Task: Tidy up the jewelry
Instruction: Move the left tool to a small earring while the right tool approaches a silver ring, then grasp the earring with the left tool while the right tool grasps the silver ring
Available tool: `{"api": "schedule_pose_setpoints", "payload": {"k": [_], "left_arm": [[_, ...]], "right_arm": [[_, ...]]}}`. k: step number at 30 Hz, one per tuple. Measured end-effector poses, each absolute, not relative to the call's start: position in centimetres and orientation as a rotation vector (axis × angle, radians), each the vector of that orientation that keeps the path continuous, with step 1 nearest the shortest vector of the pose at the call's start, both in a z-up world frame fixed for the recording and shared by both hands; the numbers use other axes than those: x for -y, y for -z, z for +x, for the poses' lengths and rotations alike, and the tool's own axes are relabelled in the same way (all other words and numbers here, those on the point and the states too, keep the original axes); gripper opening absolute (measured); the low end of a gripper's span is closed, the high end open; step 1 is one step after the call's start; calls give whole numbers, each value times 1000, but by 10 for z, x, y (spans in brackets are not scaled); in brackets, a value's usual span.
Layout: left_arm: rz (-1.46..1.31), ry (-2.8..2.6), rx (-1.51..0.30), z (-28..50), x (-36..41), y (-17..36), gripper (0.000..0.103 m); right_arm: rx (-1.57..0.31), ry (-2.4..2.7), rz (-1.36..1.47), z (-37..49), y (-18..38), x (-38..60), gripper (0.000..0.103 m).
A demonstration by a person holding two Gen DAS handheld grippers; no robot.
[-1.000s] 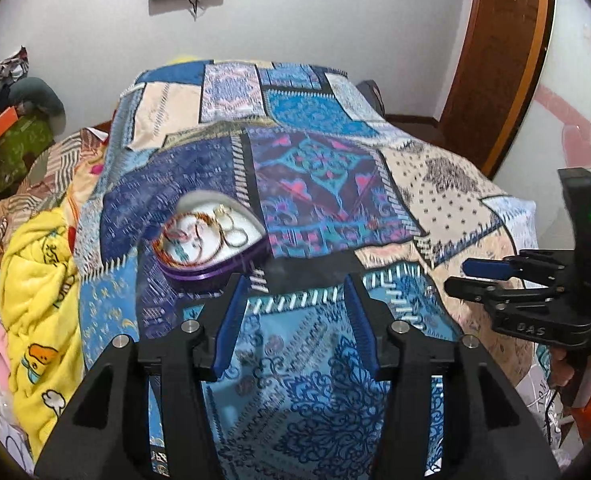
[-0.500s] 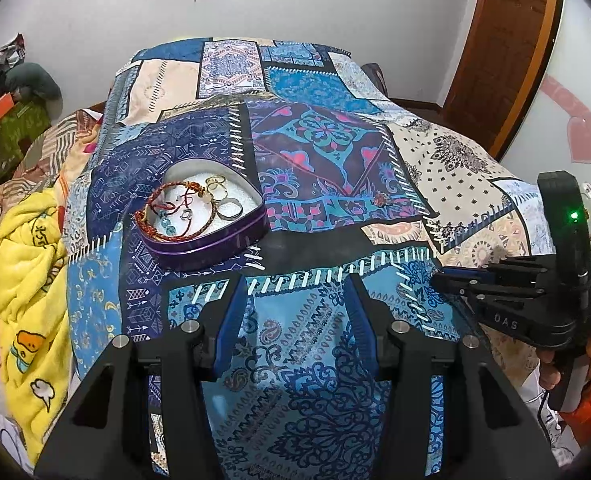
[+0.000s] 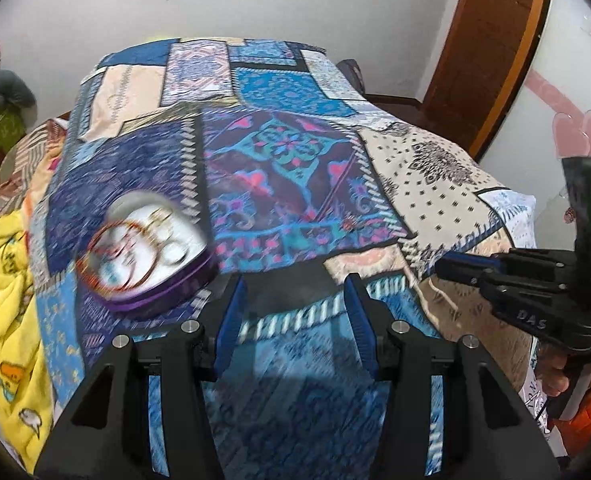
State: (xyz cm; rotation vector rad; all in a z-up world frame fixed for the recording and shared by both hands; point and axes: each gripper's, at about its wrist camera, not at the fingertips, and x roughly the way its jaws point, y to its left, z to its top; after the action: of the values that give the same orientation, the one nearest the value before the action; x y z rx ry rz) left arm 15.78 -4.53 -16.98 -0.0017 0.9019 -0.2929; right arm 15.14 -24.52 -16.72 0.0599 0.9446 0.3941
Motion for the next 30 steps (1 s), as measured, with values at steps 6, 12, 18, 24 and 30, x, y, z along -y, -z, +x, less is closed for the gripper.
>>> {"api": "schedule_pose_setpoints", "payload": {"k": [6, 12, 18, 24, 30], "left_arm": [[2, 354, -931, 189, 73, 178, 49], [37, 400, -975, 219, 99, 200, 49], [45, 424, -1021, 244, 109, 218, 38], [45, 443, -1043, 257, 114, 229, 17], [67, 459, -1010, 252, 118, 224, 12]], "right_arm": [[-898, -371, 80, 167, 155, 251, 8], [-894, -376, 89, 181, 157, 249, 8], [-906, -376, 79, 191, 164, 251, 8], [-916, -383, 83, 194, 167, 251, 8], [-909, -391, 81, 191, 162, 249, 8]]}}
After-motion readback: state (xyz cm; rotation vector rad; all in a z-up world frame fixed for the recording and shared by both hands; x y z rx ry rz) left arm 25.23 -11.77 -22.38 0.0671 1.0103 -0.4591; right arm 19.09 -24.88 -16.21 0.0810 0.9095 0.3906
